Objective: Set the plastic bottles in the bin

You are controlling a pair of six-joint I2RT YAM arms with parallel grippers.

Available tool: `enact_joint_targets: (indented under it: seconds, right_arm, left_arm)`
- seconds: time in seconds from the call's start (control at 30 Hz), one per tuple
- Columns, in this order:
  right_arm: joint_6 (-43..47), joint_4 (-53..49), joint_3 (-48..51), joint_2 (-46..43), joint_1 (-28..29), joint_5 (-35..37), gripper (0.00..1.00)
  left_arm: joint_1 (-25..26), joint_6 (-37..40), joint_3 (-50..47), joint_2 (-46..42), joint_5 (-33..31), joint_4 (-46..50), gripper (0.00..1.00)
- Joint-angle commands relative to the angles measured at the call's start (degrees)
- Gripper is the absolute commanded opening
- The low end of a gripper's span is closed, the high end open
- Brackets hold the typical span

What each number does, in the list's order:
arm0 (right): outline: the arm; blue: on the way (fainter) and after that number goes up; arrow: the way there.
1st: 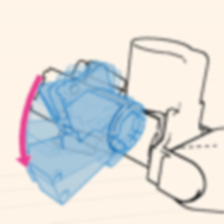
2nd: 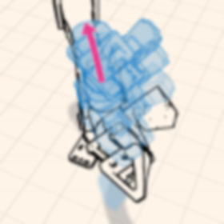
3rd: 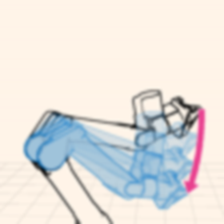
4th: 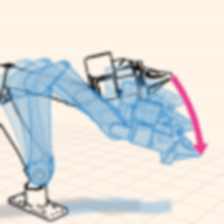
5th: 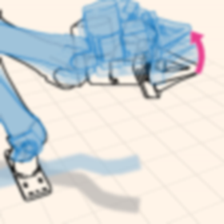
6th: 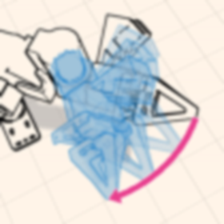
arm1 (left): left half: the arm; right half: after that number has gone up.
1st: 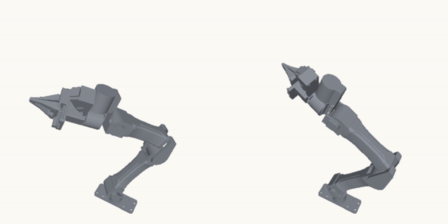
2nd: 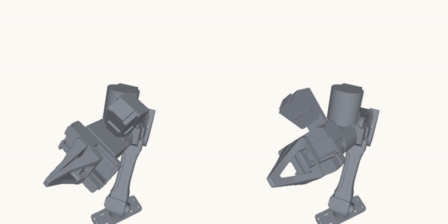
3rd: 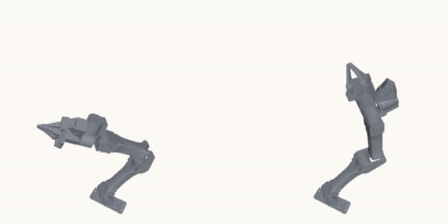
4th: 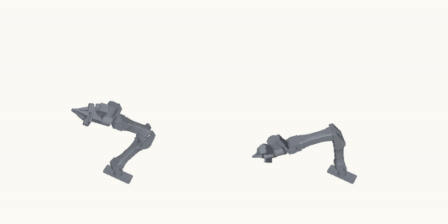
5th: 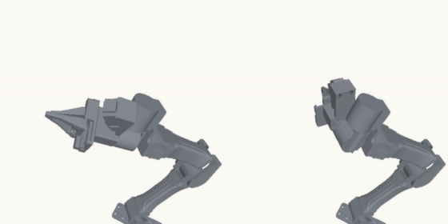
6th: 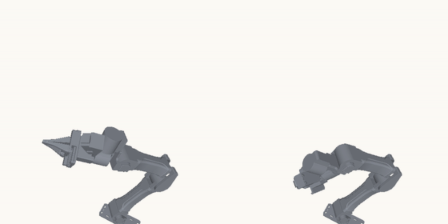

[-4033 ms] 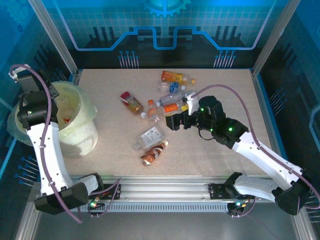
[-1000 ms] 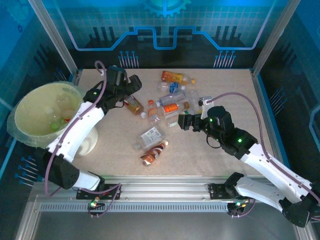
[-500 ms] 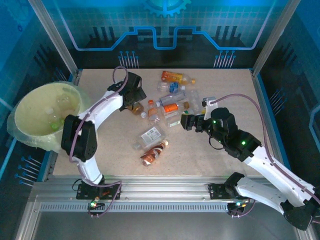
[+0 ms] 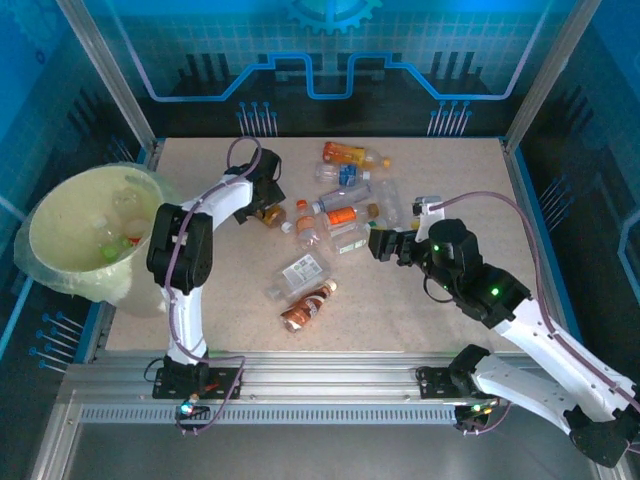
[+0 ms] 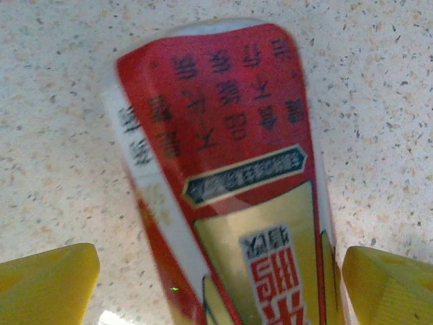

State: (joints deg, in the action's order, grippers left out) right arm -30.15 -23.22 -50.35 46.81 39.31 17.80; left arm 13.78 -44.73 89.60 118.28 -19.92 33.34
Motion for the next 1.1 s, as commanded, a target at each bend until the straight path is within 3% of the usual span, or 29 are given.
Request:
enact_joint_targets:
  seconds: [0.0, 0.27, 0.6, 1.07]
  right_arm:
    - [-1.22, -1.17, 1.35, -0.83, -0.64, 1.35, 1.0]
    - [-1.34, -1.65, 1.59, -1.37, -0.74, 1.62, 1.0]
    - [-1.41, -1.17, 2.01, -1.35, -0.82, 1.46, 1.0]
    - [-1.58, -0.68, 2.4, -1.15, -0.9, 1.36, 1.0]
  left_arm:
    - [-0.57, 1.55, 3.03, 3.05, 2.05, -1.35, 0.93]
    - [-2.27, 2.91, 3.52, 6.17, 4.88, -3.06, 0.81]
    - [-2.44, 6.36, -0.18, 3.84, 6.87, -6.59, 0.62]
    - [-2.36, 9.0, -4.4, 0.53, 9.73, -10.82, 0.5]
